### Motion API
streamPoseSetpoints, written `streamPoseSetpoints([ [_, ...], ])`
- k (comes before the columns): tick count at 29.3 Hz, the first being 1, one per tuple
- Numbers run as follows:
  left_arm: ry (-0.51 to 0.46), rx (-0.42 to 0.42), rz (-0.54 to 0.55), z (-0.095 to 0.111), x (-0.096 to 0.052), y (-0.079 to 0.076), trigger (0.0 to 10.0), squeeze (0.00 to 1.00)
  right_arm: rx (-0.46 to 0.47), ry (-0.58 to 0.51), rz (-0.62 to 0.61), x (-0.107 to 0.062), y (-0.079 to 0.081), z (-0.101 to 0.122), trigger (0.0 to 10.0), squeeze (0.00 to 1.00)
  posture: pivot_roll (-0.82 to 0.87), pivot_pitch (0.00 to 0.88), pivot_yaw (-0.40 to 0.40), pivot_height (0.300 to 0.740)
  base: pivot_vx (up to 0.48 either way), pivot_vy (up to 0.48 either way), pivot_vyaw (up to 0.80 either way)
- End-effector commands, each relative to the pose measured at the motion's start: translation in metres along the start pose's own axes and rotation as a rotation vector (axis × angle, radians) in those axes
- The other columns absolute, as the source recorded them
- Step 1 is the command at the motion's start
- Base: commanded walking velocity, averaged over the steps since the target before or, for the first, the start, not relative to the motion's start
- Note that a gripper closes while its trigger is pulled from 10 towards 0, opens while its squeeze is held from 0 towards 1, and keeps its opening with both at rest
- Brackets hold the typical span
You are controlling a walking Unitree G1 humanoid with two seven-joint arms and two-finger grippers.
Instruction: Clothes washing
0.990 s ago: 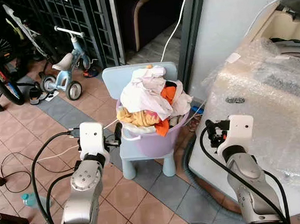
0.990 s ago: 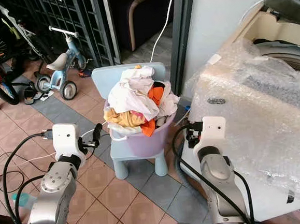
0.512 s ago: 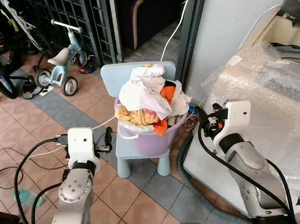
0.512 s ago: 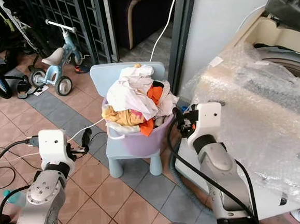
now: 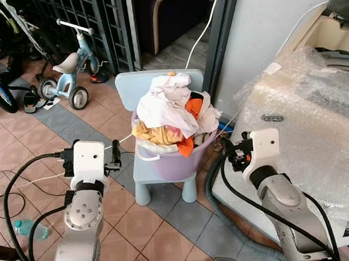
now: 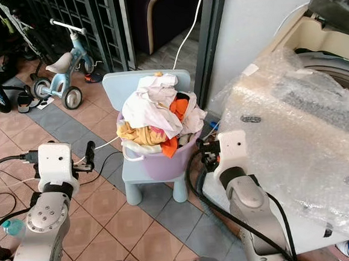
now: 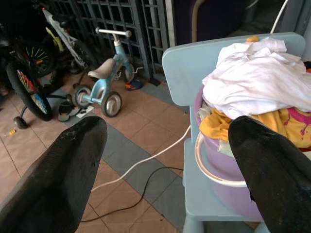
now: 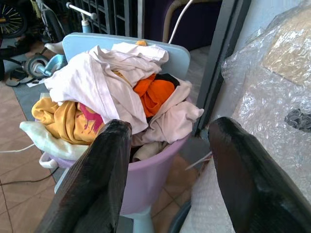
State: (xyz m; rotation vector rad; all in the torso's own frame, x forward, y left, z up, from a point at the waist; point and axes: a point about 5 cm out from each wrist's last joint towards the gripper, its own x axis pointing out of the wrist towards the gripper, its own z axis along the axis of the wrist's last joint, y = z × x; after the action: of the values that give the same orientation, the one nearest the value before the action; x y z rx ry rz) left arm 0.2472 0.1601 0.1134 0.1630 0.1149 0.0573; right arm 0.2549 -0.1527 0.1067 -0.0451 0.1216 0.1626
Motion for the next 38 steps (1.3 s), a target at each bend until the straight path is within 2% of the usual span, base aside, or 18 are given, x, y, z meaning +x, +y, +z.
streamPoseSetpoints([
  [1, 0.081, -0.035, 0.011, -0.016, -0.004, 0.001, 10.0, 0.00, -0.005, -0.005, 0.017, 0.003, 0.004, 0.000, 10.0, 0.00, -0.04, 0.074, 0.010, 0.740, 0.000, 0.000, 0.80],
  [6, 0.062, -0.033, -0.010, -0.012, 0.001, -0.004, 10.0, 0.00, 0.032, -0.011, -0.002, 0.006, 0.001, 0.000, 10.0, 0.00, -0.04, 0.062, 0.016, 0.740, 0.000, 0.000, 0.77],
  [9, 0.060, -0.055, -0.017, -0.010, 0.004, -0.003, 10.0, 0.00, 0.036, -0.009, -0.012, 0.007, 0.000, -0.002, 10.0, 0.00, -0.04, 0.059, 0.017, 0.740, 0.000, 0.000, 0.00],
  [12, 0.064, -0.073, -0.045, -0.011, 0.001, -0.010, 10.0, 0.00, -0.009, 0.030, -0.016, 0.011, 0.001, -0.008, 10.0, 0.00, -0.04, 0.056, 0.018, 0.740, 0.295, 0.000, 0.00],
  [14, 0.073, -0.079, -0.052, -0.012, 0.000, -0.012, 10.0, 0.00, 0.005, 0.039, -0.011, 0.016, 0.003, -0.007, 10.0, 0.00, -0.04, 0.058, 0.013, 0.740, 0.349, 0.000, 0.00],
  [22, 0.084, -0.098, -0.038, -0.013, 0.002, -0.012, 10.0, 0.00, -0.078, 0.022, 0.016, 0.023, 0.013, -0.004, 10.0, 0.00, -0.04, 0.066, 0.002, 0.740, 0.342, 0.168, 0.00],
  [25, 0.094, -0.097, -0.044, -0.015, 0.000, -0.012, 10.0, 0.00, -0.060, 0.026, 0.057, 0.022, 0.019, -0.001, 10.0, 0.00, -0.04, 0.073, 0.002, 0.740, 0.337, 0.341, 0.00],
  [31, 0.085, -0.096, -0.029, -0.013, 0.006, -0.009, 10.0, 0.00, -0.012, 0.032, 0.013, 0.026, 0.015, -0.003, 10.0, 0.00, -0.03, 0.085, 0.002, 0.740, 0.356, 0.322, 0.00],
  [34, 0.091, -0.113, -0.020, -0.013, 0.006, -0.010, 10.0, 0.00, -0.053, -0.002, 0.029, 0.030, 0.014, 0.005, 10.0, 0.00, -0.04, 0.081, 0.015, 0.740, 0.435, 0.000, 0.00],
  [38, 0.105, -0.117, -0.024, -0.015, 0.006, -0.013, 10.0, 0.00, -0.042, 0.003, 0.007, 0.034, 0.008, 0.006, 10.0, 0.00, -0.04, 0.085, 0.012, 0.740, 0.379, 0.000, 0.00],
])
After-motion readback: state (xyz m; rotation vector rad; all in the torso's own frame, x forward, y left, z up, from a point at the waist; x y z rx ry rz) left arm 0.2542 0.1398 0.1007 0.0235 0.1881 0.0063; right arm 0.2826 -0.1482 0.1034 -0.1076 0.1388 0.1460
